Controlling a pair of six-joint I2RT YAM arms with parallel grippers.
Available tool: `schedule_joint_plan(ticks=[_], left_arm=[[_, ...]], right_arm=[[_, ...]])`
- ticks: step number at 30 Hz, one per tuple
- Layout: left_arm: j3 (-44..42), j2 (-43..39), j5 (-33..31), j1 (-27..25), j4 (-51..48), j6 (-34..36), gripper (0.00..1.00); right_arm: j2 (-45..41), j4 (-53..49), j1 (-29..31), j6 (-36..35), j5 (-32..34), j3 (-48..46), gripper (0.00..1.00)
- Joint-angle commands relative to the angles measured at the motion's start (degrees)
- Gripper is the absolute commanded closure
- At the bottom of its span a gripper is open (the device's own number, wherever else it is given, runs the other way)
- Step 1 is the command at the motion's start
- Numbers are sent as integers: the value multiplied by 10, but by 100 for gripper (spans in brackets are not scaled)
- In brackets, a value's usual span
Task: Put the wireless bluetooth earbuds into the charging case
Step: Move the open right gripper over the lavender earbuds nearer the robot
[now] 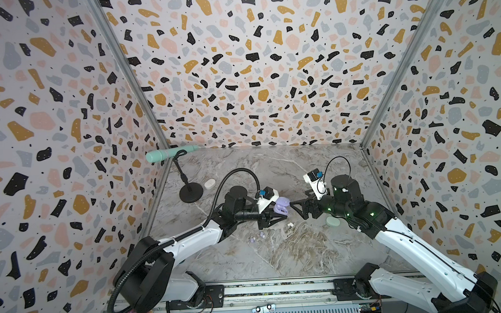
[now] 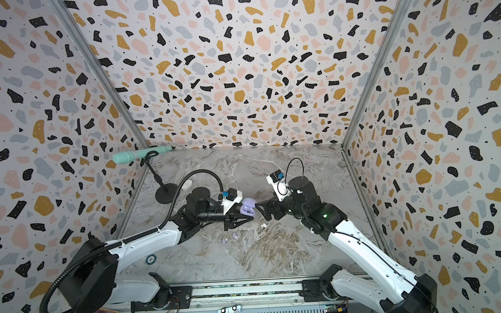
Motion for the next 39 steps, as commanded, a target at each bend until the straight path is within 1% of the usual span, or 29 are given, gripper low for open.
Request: schedule_joint_plan(ticks=[1,4,8,10,12,14,16,20,24,27,33,39], left_arm=[[-17,-26,3,46,82,-56,77],[-25,-38,-7,87,94,-68,76],[-25,-41,-9,130,123,-87,76],[-21,-36,-7,146,147,-102,76],[-19,-28,-5,156,175,-118,76],[-16,-17,-9,163,199,-131,76],[-8,-3,-7,170,220,-140,76],[6,25,-3,186,270,-169,76],[26,51,0,196,297,-187,76],[19,57,1,202,319,-196,76],[15,59,1,210,342,-210,75],[13,71,4,211,381,-241,75]], right_arm=[[-14,-18,-1,40,-22,-10,6],[-13,-1,12,72,-22,-36,6],[18,40,52,143,-2,-61,7],[51,61,74,196,6,-61,7],[86,73,97,234,19,-54,9],[127,68,124,260,42,-35,11],[179,38,151,278,70,5,15],[282,-25,183,309,95,86,23],[361,-56,198,334,89,143,30],[413,-76,205,349,88,177,38],[478,-125,214,360,114,232,52],[525,-142,218,351,126,261,56]])
